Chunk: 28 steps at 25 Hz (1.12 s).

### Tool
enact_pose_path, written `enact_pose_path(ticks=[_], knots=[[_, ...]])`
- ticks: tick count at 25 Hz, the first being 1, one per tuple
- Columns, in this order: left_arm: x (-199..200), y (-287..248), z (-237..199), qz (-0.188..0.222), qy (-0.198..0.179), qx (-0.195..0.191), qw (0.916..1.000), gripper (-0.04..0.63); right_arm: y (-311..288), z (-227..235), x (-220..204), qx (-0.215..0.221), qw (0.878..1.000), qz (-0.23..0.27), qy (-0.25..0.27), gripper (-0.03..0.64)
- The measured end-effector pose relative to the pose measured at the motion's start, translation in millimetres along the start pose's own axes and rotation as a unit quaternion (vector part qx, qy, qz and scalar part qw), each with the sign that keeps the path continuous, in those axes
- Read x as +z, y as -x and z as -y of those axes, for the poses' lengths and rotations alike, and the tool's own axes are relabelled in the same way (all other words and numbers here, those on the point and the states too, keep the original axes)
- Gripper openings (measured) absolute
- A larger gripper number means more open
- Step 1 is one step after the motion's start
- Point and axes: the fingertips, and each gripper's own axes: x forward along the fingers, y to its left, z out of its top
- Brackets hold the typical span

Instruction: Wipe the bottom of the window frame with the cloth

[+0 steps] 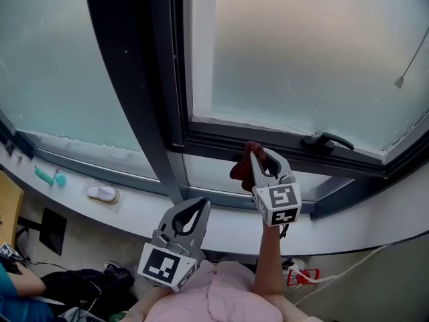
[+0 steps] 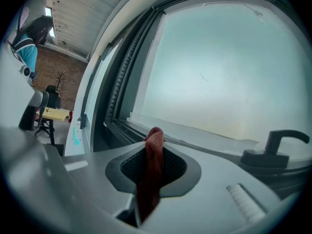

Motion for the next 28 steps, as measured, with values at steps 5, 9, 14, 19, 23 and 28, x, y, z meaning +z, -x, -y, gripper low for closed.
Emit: enact_pose_path(ticks=[5, 9, 14, 19, 23, 28], knots=[[0, 2, 5, -0.001, 0.0, -0.015, 0.9999, -0.003, 3, 6, -3, -0.013, 1.0, 0.002, -0.004, 0.054], [-3, 10, 1, -0.001, 0.0, -0.011, 0.9999, -0.002, 12, 18, -7, -0.043, 0.999, -0.001, -0.003, 0.053], [-2, 22, -6, 0.004, 0.003, 0.002, 1.0, -0.003, 22, 34, -13, -0.069, 0.997, 0.003, -0.02, 0.053], [-4, 31, -11, 0.004, 0.003, 0.011, 0.9999, -0.002, 23, 35, -13, -0.08, 0.997, 0.01, -0.021, 0.052], [-8, 32, -6, -0.007, -0.002, 0.005, 1.0, -0.002, 22, 34, -12, -0.083, 0.996, 0.006, -0.013, 0.052], [-4, 33, -6, -0.007, -0.006, 0.009, 0.9999, -0.002, 22, 35, -13, -0.079, 0.997, 0.003, -0.014, 0.053]])
